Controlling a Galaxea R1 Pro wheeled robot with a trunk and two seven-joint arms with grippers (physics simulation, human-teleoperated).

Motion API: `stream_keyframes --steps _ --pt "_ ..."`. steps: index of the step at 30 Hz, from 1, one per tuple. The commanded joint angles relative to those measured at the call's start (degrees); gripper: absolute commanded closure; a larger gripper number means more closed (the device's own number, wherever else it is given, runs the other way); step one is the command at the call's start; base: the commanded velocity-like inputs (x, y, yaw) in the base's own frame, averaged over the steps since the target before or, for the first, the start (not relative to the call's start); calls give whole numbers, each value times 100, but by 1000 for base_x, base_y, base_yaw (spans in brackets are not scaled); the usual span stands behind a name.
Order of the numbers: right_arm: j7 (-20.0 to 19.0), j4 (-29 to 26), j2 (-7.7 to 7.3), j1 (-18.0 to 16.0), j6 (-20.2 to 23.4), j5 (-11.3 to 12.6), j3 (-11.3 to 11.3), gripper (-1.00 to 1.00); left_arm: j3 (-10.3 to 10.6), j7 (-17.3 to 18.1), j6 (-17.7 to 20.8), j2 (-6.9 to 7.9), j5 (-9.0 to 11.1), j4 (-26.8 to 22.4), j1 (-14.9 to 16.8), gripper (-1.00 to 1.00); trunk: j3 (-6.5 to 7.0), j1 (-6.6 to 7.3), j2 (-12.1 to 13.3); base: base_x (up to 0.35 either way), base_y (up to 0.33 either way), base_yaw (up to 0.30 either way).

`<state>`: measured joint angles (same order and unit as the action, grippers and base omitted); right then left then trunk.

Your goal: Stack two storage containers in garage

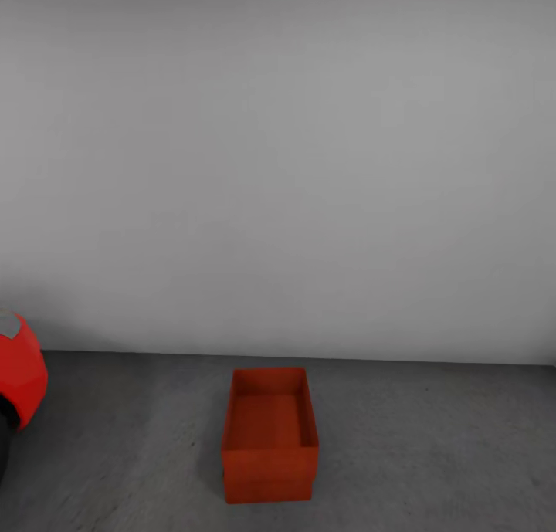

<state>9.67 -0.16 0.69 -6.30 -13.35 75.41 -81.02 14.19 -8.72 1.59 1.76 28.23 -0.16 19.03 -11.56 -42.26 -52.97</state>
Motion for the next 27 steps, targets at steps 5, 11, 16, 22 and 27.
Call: stream_keyframes --steps 5,11,16,22,27 --pt "21 -6 14 -3 12 43 -50 -100 49 -15 17 0 43 -4 4 -100 -8 0 -5 0 0 0" --pt "20 -10 19 -3 16 44 -55 -100 49 -15 17 0 43 -2 4 -100 -8 0 -5 0 0 0" --pt "68 -11 26 -3 20 6 -65 -100 49 -15 17 0 43 -2 4 -100 -8 0 -5 0 0 0" --pt "94 -11 41 -3 25 -16 -71 -100 49 -15 17 0 43 -2 4 -100 -8 0 -5 0 0 0" --pt "89 -11 38 -3 50 -12 -65 -100 49 -15 17 0 43 -2 4 -100 -8 0 -5 0 0 0"
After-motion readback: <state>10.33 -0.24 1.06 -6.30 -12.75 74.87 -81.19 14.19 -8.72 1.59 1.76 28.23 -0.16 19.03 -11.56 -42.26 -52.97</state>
